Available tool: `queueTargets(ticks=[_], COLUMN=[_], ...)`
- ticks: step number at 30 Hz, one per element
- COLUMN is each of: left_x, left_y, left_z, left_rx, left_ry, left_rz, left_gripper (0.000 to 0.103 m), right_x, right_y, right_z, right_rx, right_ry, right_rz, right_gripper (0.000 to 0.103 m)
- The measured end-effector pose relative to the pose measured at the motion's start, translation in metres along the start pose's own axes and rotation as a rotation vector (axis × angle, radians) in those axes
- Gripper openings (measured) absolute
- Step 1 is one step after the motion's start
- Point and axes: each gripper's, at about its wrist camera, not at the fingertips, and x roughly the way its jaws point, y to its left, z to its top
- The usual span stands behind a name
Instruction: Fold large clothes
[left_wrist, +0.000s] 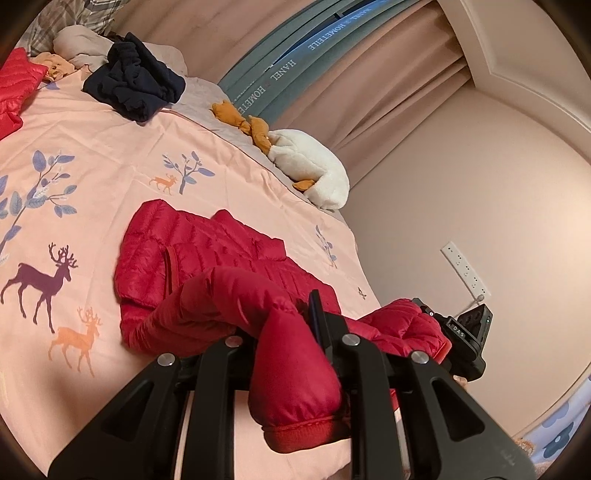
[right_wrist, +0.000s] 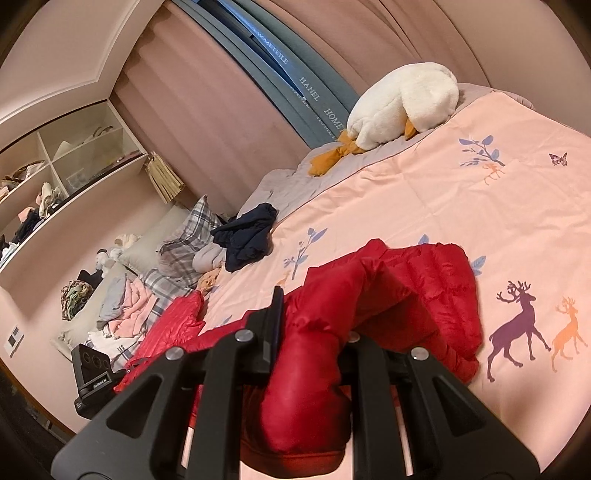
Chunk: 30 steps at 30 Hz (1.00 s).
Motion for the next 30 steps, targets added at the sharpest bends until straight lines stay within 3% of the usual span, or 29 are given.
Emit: queueTargets(ticks=[30], left_x=[0.06], left_y=[0.035], left_z=[0.048], left_rx=[-0.033], left_ry=[0.018], left_rz=[0.104], left_gripper=[0.019], right_x=[0.061], right_y=[-0.021], right_z=[0.03], right_rx=[-0.012], right_ry=[0.032], right_rz=[-0.09], right_gripper=[0.015])
